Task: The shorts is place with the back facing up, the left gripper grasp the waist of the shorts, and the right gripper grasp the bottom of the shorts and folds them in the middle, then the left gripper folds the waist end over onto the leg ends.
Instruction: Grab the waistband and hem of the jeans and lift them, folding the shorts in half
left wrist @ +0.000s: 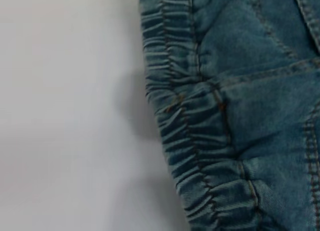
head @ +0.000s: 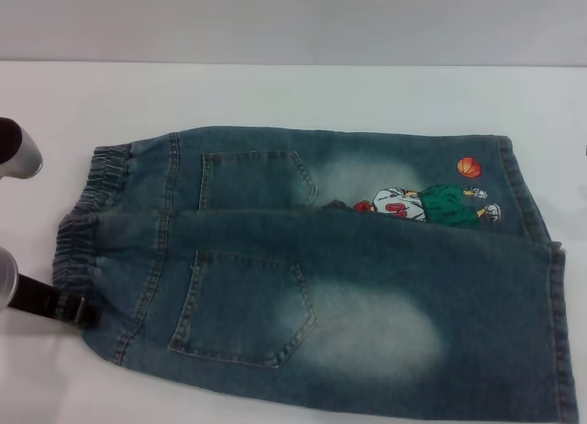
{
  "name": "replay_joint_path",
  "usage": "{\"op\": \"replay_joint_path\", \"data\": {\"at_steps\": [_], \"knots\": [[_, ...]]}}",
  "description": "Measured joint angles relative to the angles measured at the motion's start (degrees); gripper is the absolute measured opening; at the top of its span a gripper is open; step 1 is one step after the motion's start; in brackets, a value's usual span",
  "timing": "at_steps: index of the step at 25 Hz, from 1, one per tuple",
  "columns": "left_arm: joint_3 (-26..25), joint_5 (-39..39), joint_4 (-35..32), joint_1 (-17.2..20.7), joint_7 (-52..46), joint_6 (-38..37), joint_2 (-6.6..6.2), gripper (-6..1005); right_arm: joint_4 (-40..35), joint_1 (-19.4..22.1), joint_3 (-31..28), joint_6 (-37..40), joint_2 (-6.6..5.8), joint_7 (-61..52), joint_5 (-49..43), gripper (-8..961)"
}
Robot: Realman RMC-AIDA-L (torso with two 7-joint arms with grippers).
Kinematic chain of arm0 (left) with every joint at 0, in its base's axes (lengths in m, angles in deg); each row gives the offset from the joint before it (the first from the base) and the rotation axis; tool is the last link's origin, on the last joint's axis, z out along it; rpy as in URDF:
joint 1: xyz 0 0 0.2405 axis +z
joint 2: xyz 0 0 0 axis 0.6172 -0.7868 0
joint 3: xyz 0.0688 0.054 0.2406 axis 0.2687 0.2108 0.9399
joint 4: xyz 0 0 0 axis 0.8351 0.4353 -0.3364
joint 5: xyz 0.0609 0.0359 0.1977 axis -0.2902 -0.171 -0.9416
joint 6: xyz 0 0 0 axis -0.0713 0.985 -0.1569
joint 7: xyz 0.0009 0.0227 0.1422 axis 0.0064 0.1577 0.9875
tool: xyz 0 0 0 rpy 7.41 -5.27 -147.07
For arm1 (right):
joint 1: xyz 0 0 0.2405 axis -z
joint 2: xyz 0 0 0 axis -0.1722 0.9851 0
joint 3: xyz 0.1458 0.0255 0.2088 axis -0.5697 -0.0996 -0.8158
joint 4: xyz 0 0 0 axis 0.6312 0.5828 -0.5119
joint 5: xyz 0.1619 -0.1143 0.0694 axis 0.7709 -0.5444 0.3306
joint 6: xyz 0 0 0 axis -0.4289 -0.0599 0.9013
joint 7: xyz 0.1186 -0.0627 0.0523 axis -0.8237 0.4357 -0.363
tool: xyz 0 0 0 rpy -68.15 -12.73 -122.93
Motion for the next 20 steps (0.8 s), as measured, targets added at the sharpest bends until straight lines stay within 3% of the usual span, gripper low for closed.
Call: {"op": "replay_joint_path", "data": {"at_steps": [4,14,20], "knots": [[0.08,0.01,0.28,-0.18,-0.04,0.56,0.05,562,0.00,-0.07,-0.14,0.00,-0.04,0.00,0.00,684],[0.09,0.26,1.91,-0.30,-0.18,1.64,0.07,468,0.34,-0.17,-1.11,-3.19,-0.09,-0.53,0.00,684],[0.32,0.31,2.43,-0.53,-0.31,2.19,0.09,388,0.49,-0.45,-3.48,-10.54,-0.13,-3.11,0.00,685]]}}
